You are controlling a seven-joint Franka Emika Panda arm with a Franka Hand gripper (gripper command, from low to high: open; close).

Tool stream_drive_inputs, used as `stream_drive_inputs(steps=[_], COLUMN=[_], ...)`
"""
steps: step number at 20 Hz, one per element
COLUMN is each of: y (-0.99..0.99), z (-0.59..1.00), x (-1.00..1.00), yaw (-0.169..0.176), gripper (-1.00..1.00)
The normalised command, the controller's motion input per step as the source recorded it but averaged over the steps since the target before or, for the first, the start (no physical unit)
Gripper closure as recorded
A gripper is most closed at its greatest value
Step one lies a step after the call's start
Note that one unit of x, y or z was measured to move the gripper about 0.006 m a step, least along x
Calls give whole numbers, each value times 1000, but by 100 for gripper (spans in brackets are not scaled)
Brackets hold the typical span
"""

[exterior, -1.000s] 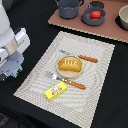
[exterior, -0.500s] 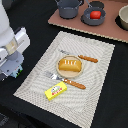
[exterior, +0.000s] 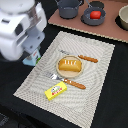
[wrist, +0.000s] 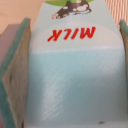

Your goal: Interact with the objects in diverse but meaningful ways.

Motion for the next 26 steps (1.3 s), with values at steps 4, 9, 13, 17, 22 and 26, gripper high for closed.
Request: stream_drive_inputs(steps=[4,9,13,17,22,26], y=[542,548,549,551,547,549], z=[356,286,224,141,26,-3], x=[901,885,870,853,829,777], yaw=[0,0,0,0,0,0], gripper=[100,100,100,100,100,100])
